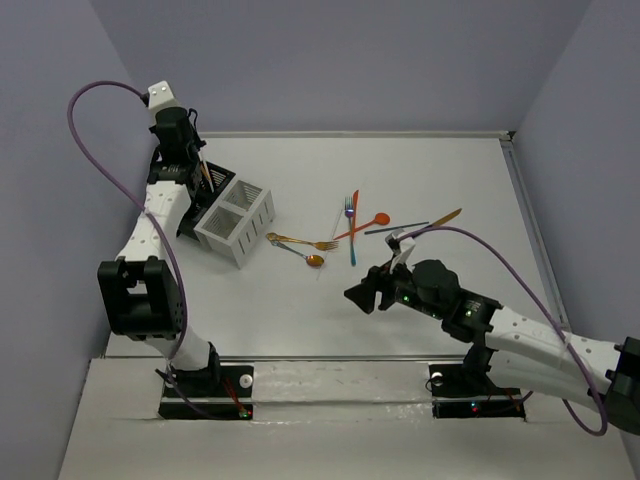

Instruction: Sort the eating utensils into containers

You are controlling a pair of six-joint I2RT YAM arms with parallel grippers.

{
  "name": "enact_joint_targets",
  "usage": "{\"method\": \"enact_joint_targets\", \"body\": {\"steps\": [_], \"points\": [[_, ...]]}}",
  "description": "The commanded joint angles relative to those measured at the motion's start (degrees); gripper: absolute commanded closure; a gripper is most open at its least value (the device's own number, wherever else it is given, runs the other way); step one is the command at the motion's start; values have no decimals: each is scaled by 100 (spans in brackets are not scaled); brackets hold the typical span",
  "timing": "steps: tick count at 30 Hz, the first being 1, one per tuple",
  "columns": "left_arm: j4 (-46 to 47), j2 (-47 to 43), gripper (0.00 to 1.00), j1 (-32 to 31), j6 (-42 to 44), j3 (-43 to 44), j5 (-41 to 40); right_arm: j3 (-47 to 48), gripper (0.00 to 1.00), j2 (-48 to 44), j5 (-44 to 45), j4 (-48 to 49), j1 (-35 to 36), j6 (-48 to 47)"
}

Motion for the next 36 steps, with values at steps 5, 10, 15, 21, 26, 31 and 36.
{"method": "enact_joint_targets", "body": {"steps": [5, 10, 15, 21, 26, 31, 36], "points": [[540, 345, 94, 69, 355, 538, -334, 3, 30, 204, 42, 122, 50, -67], [733, 565, 94, 69, 347, 380, -141, 178, 30, 451, 42, 148, 50, -120], [821, 706, 94, 69, 276, 362, 18, 293, 30, 811, 33, 201, 50, -137], [988, 803, 73, 69, 435, 73, -52, 380, 30, 934, 234, 210, 50, -94], [1129, 732, 33, 69, 382, -113, 53, 811, 30, 1145, 788, -343, 50, -85], [1085, 408, 20, 69, -82, -113, 369, 1346, 36, 1347, 1377, -774, 50, -128], [893, 82, 19, 69, -382, 63, 581, 1567, 39, 1401, 1658, -1047, -3, -164]]}}
